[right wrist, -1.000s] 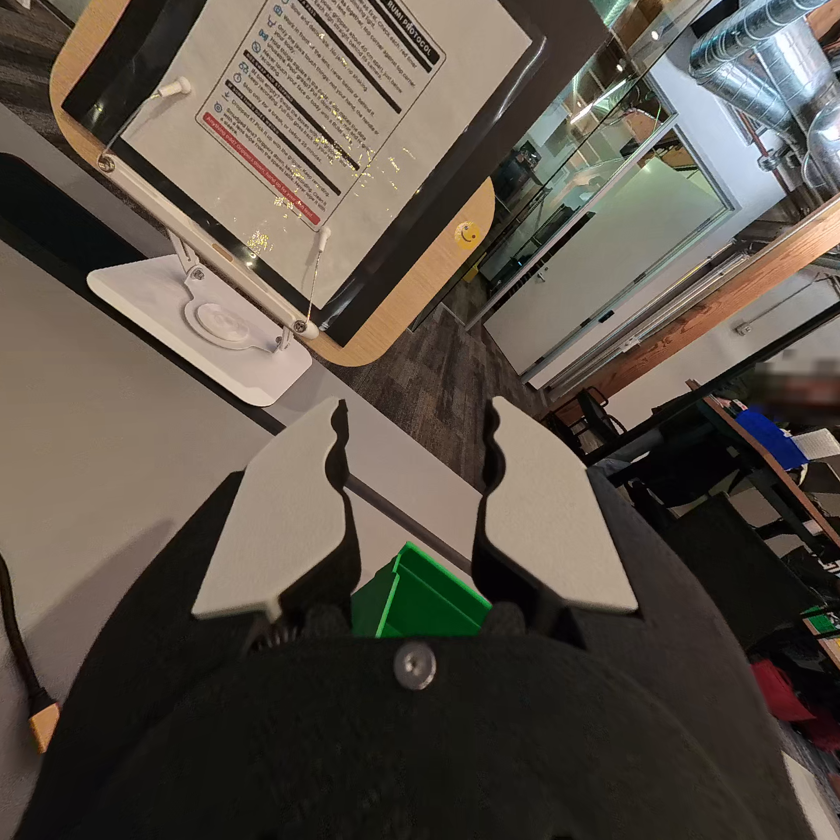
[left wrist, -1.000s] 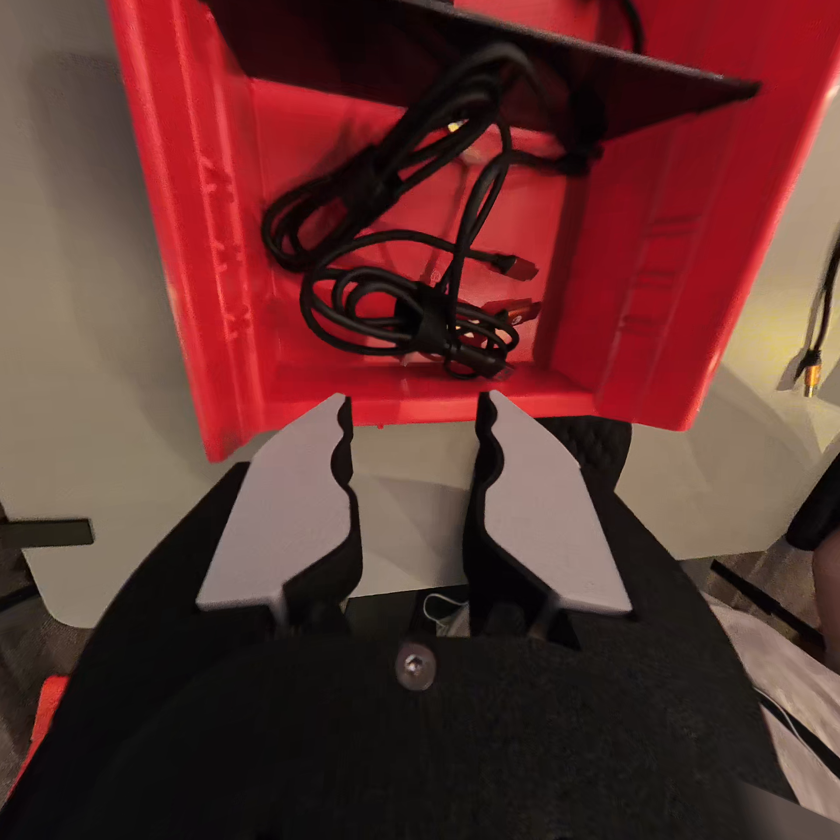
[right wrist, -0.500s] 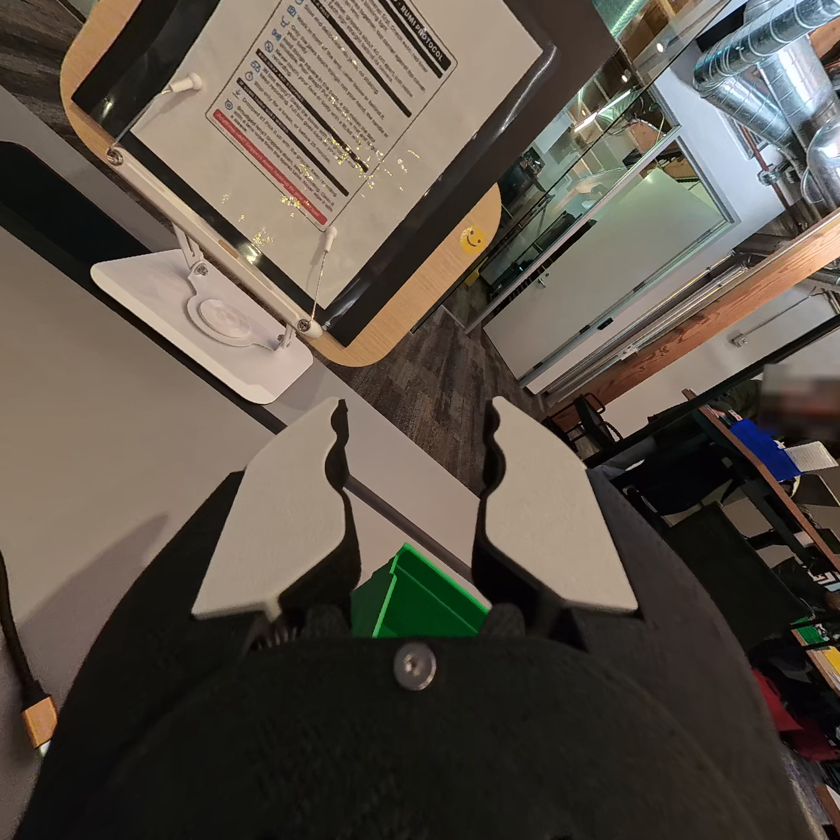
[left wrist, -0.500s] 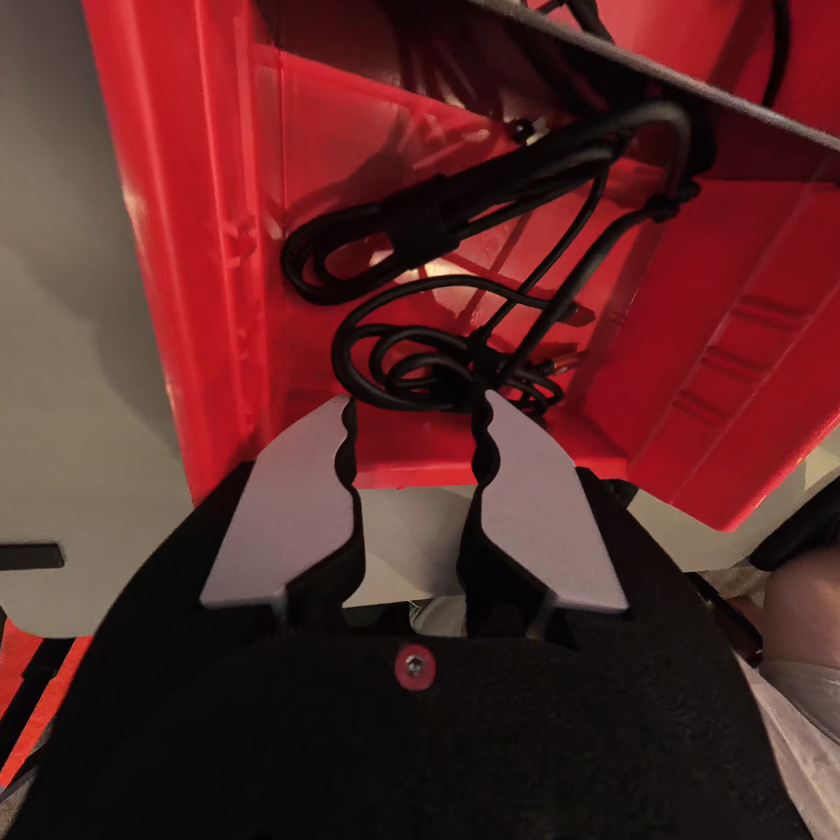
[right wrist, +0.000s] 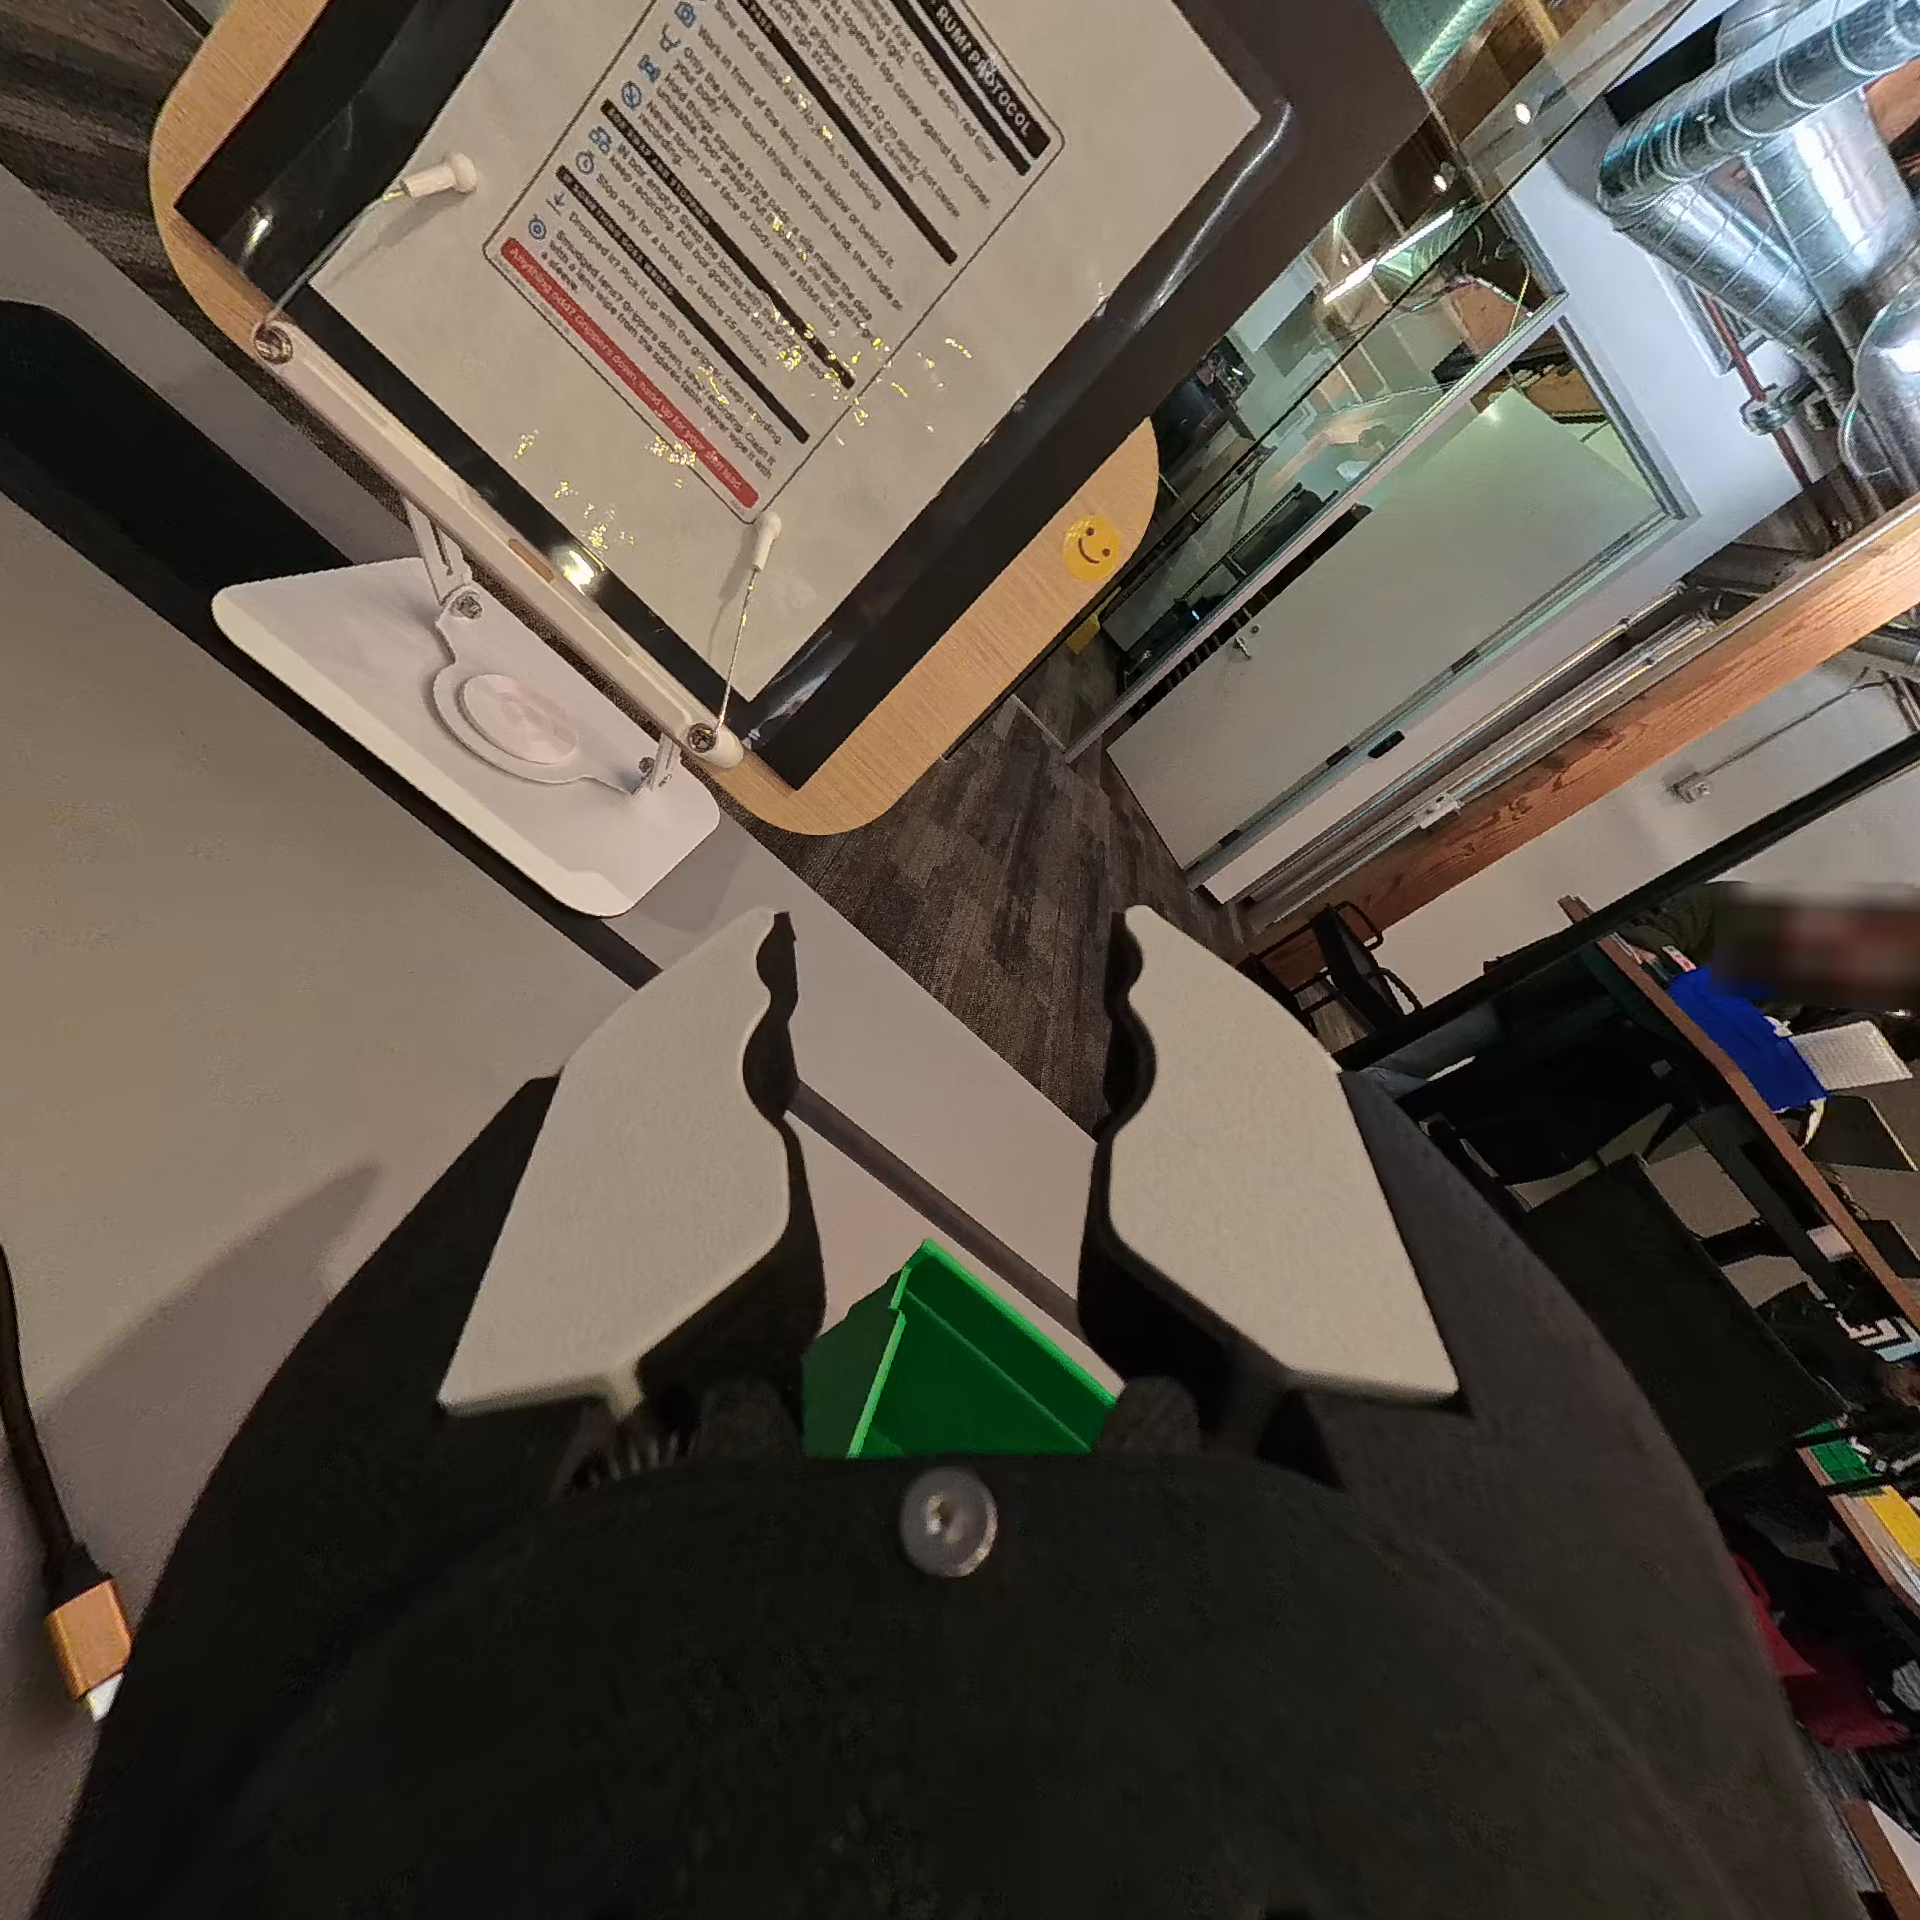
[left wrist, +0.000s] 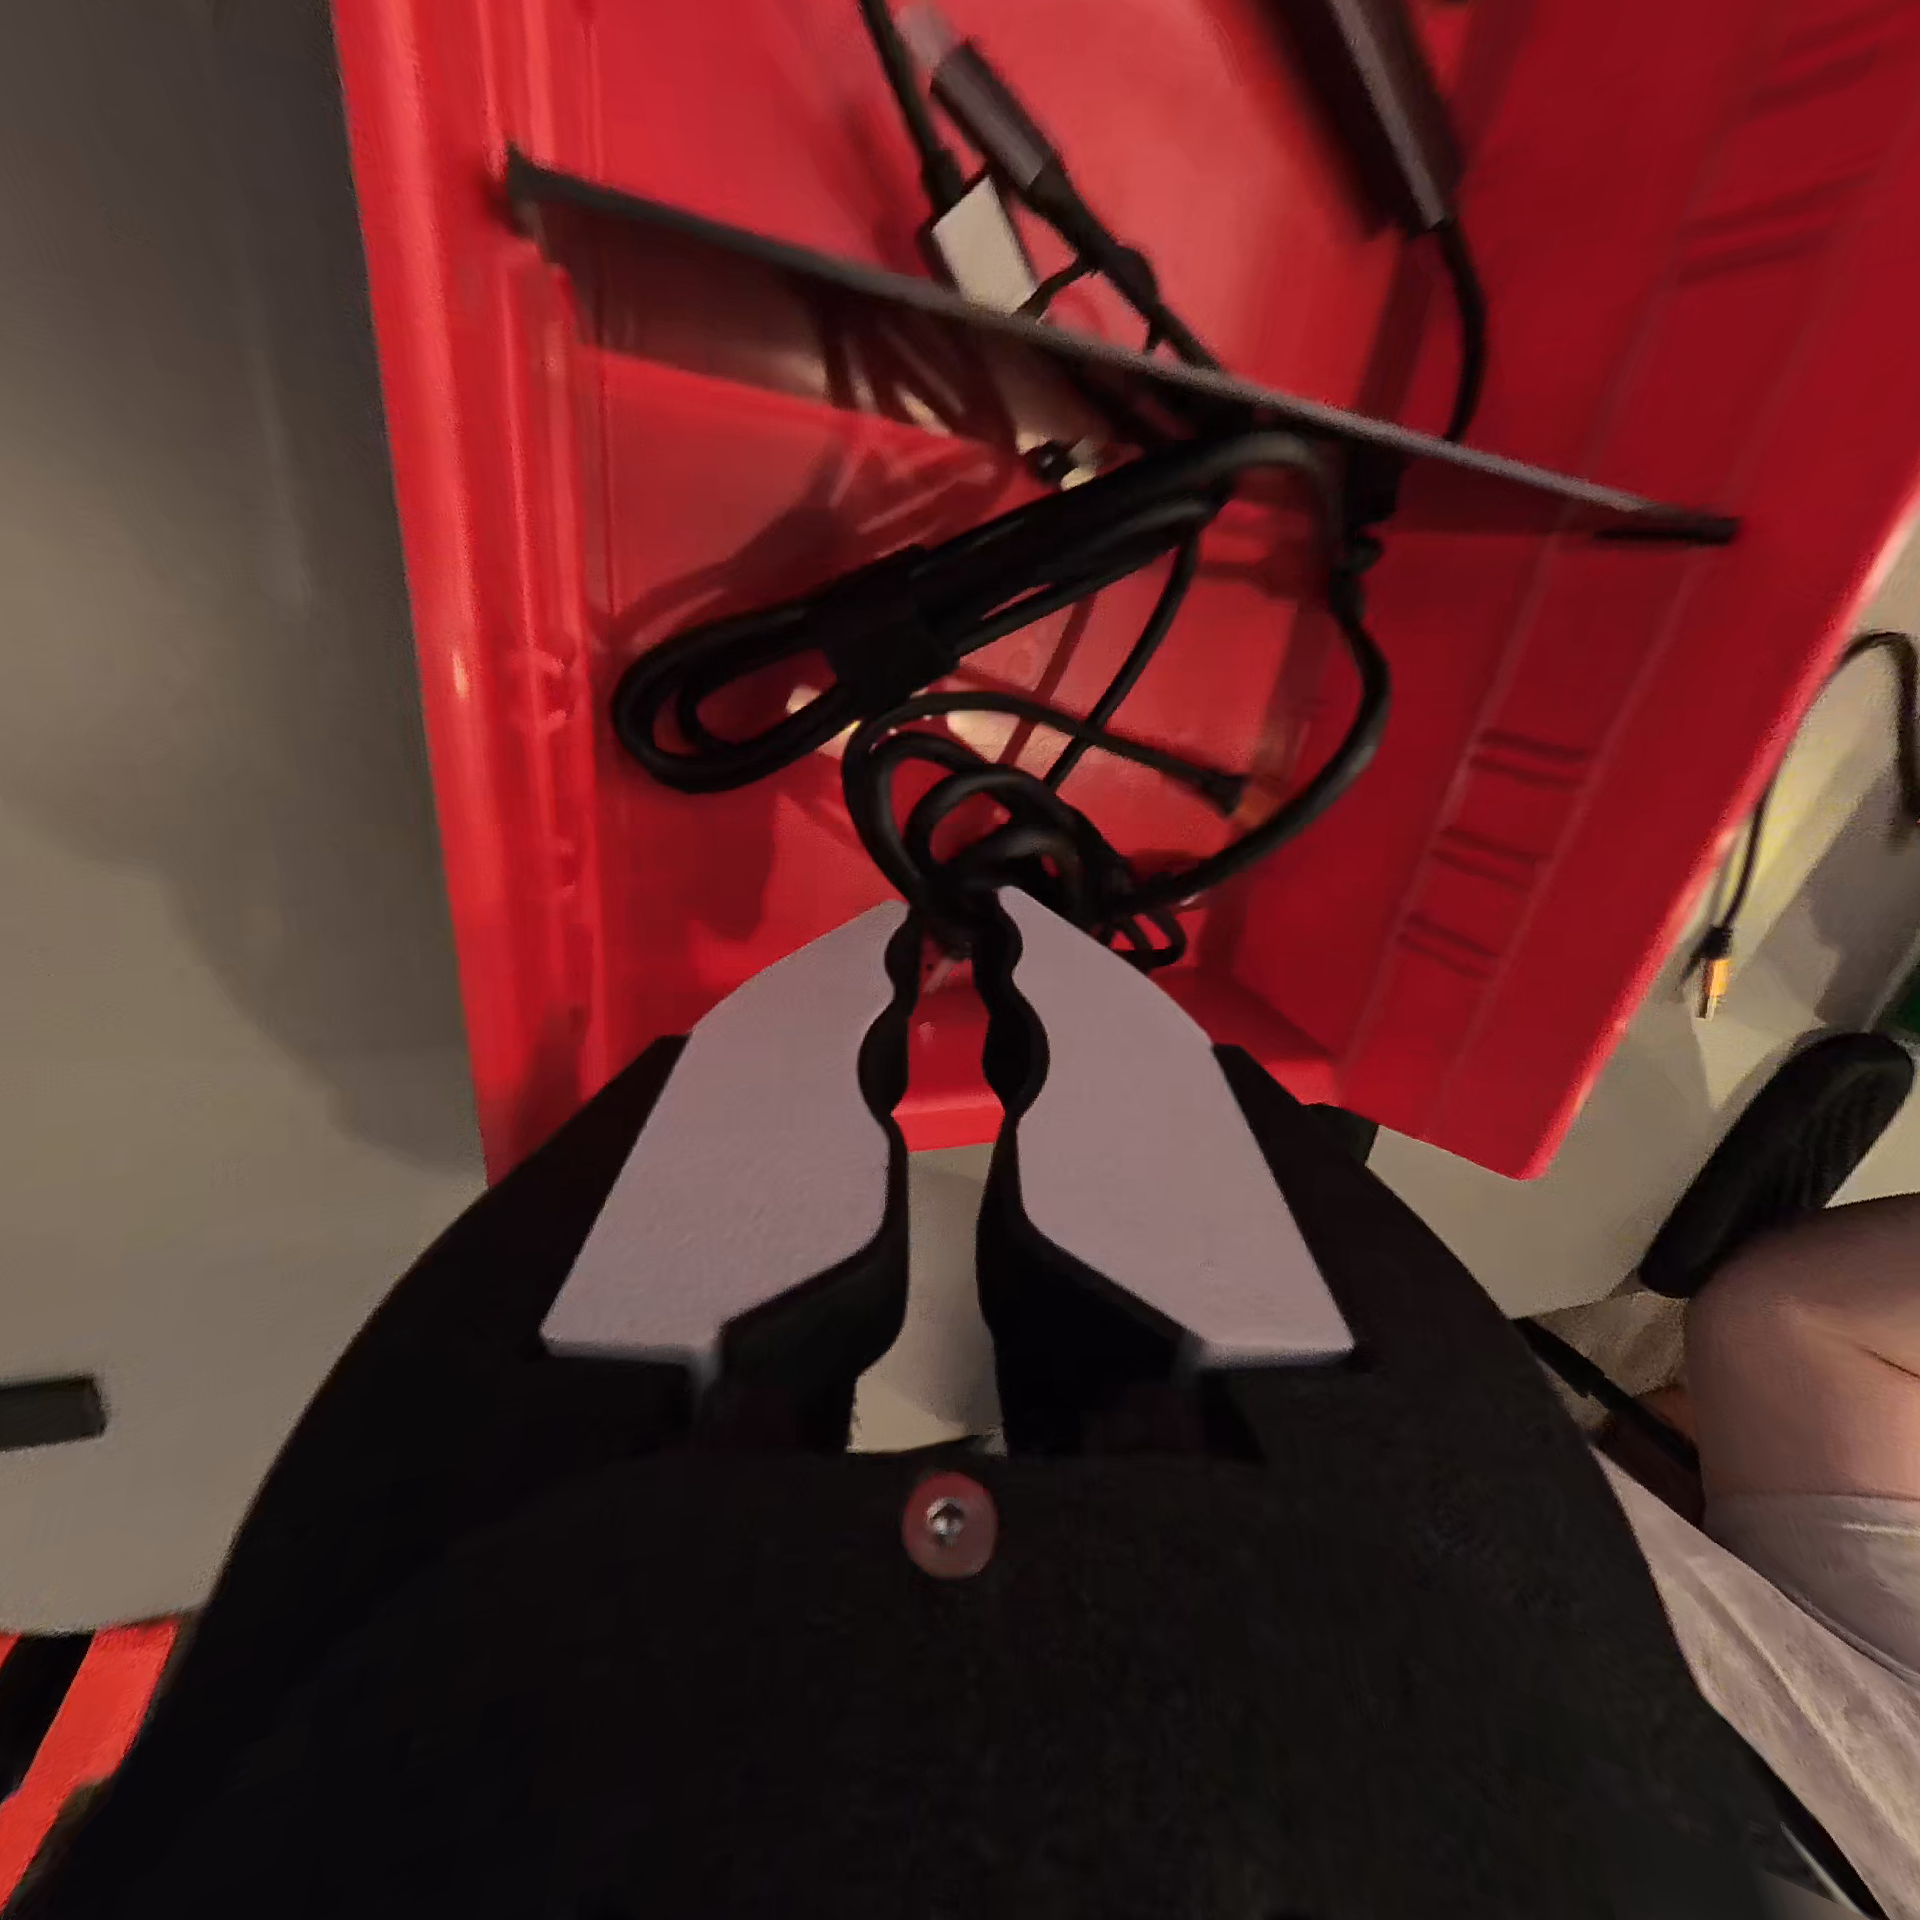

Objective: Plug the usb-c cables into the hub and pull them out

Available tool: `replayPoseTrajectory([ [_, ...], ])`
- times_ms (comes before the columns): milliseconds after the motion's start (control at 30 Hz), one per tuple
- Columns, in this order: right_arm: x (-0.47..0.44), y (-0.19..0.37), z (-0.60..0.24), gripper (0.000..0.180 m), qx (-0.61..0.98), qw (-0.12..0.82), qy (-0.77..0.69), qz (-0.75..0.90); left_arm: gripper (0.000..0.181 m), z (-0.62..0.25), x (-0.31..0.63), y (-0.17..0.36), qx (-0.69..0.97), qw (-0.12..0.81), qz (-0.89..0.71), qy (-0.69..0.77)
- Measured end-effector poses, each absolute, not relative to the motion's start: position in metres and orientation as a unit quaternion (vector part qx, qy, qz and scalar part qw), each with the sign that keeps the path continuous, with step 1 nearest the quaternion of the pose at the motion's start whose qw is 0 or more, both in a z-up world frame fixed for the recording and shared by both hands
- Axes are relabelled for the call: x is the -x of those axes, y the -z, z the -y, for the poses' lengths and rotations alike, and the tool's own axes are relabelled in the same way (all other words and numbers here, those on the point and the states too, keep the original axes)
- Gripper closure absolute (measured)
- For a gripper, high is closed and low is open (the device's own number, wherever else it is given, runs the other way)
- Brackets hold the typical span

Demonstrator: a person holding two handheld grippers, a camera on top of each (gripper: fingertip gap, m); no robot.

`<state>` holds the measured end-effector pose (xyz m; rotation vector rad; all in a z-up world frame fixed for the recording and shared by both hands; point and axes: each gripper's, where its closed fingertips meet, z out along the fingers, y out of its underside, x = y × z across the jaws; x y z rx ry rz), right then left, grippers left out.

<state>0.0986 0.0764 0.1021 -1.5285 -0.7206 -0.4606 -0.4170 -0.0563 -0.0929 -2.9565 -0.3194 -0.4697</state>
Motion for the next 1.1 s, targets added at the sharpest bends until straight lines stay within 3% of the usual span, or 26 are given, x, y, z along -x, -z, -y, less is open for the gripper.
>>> replayPoseTrajectory([
  [233, -0.098, -0.101, -0.077, 0.121, 0.669, 0.638, 0.206, 0.319, 0.176, 0.041, 0.405, 0.071, 0.974, 0.127, 0.066, 0.176],
  [467, -0.097, -0.1, -0.077, 0.122, 0.669, 0.637, 0.207, 0.322, 0.175, 0.041, 0.412, 0.08, 0.98, 0.112, 0.069, 0.148],
  [800, -0.096, -0.1, -0.077, 0.122, 0.669, 0.636, 0.208, 0.325, 0.147, 0.044, 0.42, 0.104, 0.984, 0.063, 0.098, 0.134],
  [1100, -0.094, -0.099, -0.077, 0.122, 0.667, 0.633, 0.211, 0.331, 0.162, 0.047, 0.421, 0.115, 0.986, 0.025, 0.11, 0.127],
])
